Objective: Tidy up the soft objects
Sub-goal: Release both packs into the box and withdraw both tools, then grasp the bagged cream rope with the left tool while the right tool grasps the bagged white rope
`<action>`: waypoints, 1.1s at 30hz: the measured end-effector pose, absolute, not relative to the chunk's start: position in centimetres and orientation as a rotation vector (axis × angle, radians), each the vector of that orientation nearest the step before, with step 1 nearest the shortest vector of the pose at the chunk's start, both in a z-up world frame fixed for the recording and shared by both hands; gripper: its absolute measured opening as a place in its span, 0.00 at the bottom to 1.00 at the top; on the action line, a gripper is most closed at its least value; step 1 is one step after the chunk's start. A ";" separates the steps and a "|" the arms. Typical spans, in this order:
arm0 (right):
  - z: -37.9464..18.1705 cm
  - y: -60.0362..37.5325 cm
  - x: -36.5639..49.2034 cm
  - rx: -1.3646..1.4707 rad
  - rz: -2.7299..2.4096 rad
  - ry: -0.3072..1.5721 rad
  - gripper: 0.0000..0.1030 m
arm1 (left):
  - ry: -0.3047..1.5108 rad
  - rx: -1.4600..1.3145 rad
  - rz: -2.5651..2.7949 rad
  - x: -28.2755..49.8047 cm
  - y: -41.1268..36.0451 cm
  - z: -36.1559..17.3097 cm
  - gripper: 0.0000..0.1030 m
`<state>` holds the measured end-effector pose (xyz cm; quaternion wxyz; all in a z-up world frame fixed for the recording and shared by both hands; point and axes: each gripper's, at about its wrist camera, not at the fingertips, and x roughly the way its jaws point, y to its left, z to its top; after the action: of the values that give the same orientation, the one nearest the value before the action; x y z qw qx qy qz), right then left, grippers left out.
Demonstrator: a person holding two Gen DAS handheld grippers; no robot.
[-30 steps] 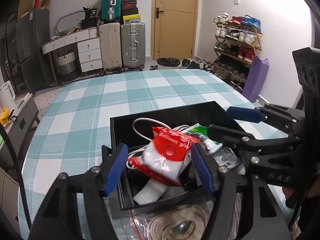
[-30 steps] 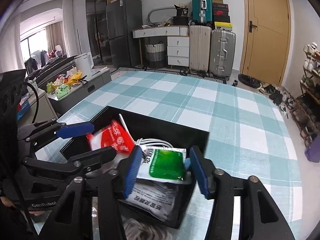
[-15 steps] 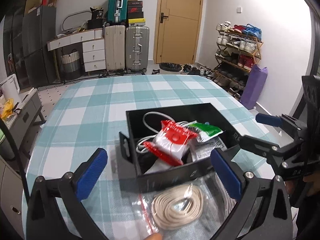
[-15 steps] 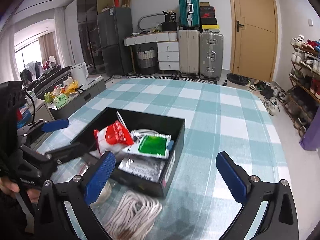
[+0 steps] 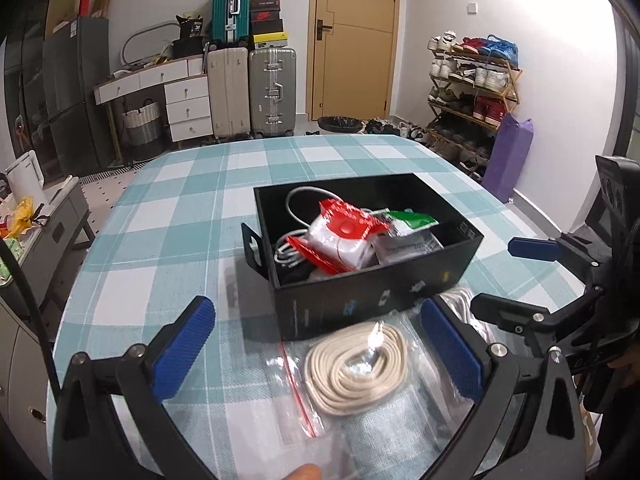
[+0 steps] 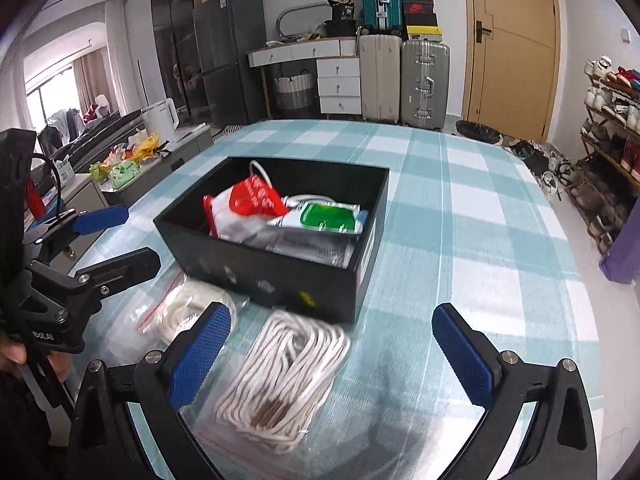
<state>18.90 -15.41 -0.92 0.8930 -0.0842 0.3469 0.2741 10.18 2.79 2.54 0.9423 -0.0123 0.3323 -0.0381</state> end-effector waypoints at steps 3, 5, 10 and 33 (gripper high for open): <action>-1.4 -15.3 18.5 -0.177 0.584 0.720 0.99 | 0.690 -0.020 -0.076 10.1 2.6 2.1 1.00; -1.9 -15.4 18.5 -0.169 0.588 0.737 0.99 | 0.701 -0.018 -0.078 10.0 2.4 1.7 1.00; -2.6 -15.1 18.6 -0.188 0.599 0.775 0.99 | 0.724 -0.020 -0.076 9.7 2.3 0.7 1.00; -5.1 -13.7 18.5 -0.236 0.633 0.878 0.99 | 0.777 -0.038 -0.085 9.4 2.3 -1.5 1.00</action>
<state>18.46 -13.70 -5.10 0.8505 -0.1120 0.4168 0.3007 9.45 2.29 -1.45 0.9245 -0.0187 0.3785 -0.0416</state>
